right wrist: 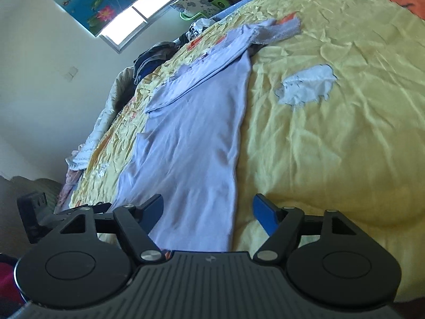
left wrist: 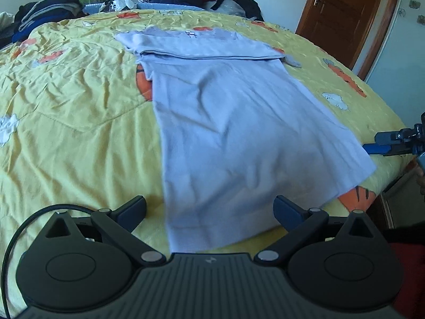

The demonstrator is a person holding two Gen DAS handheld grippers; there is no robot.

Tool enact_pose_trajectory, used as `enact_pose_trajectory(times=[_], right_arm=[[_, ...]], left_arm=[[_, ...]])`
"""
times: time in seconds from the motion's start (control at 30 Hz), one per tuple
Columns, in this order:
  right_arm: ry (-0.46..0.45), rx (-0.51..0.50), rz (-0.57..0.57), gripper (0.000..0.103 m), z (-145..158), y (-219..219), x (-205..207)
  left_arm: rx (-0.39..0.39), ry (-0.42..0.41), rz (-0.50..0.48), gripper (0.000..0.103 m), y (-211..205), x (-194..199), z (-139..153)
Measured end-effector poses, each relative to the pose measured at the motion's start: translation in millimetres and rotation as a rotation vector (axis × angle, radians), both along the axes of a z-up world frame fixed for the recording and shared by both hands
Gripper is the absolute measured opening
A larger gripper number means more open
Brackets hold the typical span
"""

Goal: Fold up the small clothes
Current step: 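Lower both grippers to the hem of the top and close on it, then lift the held hem with both grippers and carry it toward the collar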

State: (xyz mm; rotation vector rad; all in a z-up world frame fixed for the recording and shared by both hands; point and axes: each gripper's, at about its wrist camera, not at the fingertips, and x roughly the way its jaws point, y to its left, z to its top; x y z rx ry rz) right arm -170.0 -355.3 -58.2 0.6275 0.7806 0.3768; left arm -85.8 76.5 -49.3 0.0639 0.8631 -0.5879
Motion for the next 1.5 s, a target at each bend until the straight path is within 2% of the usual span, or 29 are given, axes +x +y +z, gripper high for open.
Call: enact_pose_trajectory(times=[0.1, 0.23, 0.33, 0.4, 0.47, 0.57, 0.7, 0.77, 0.87, 0.93, 1.03, 1.3, 1.5], right_arm=[[0.007, 0.062, 0.005, 0.075, -4.2, -5.6, -0.9], [0.028, 0.110, 0.027, 0.057, -11.0, -0.8, 2.7], [0.045, 0.118, 0.038, 0.044, -15.0, 4.6, 5.0], [0.054, 0.118, 0.041, 0.038, -16.7, 5.4, 4.2], [0.065, 0.125, 0.037, 0.025, -19.6, 4.0, 2.5], [0.086, 0.132, 0.034, 0.012, -25.5, 4.1, 1.6], [0.092, 0.135, 0.031, 0.009, -28.1, 5.3, 0.3], [0.090, 0.129, 0.031, 0.009, -27.6, 6.0, 0.3], [0.087, 0.117, 0.029, 0.009, -26.5, 8.0, 1.1], [0.090, 0.113, 0.021, 0.009, -25.3, 10.4, 2.1], [0.082, 0.093, 0.012, 0.003, -20.4, 15.2, 2.8], [0.032, 0.094, 0.000, 0.005, -8.3, 21.4, 7.0], [-0.041, 0.124, 0.007, 0.005, 14.5, 26.2, 16.5]], left_arm=[[-0.037, 0.032, 0.010, 0.102, 3.2, 2.5, 1.8], [-0.095, 0.070, -0.009, 0.096, -2.5, 3.6, 3.5], [-0.078, 0.062, 0.010, 0.082, -5.1, 1.5, 4.1], [-0.081, 0.070, 0.033, 0.059, -2.0, 2.4, 5.4], [-0.103, 0.097, 0.047, 0.051, 3.6, 4.8, 5.9], [-0.137, 0.128, 0.053, 0.049, 9.7, 5.9, 5.0], [-0.121, 0.137, 0.079, 0.033, 16.4, 4.2, 6.1], [-0.131, 0.149, 0.095, 0.029, 21.6, 4.9, 5.3], [-0.132, 0.164, 0.127, 0.008, 25.1, 6.6, 3.0], [-0.145, 0.170, 0.132, 0.006, 26.3, 5.5, 2.9], [-0.137, 0.145, 0.135, 0.005, 23.7, 1.5, 6.2], [-0.167, 0.090, 0.134, 0.005, 24.1, -1.6, 24.9], [-0.209, 0.064, 0.127, 0.005, 22.4, 1.0, 39.7]])
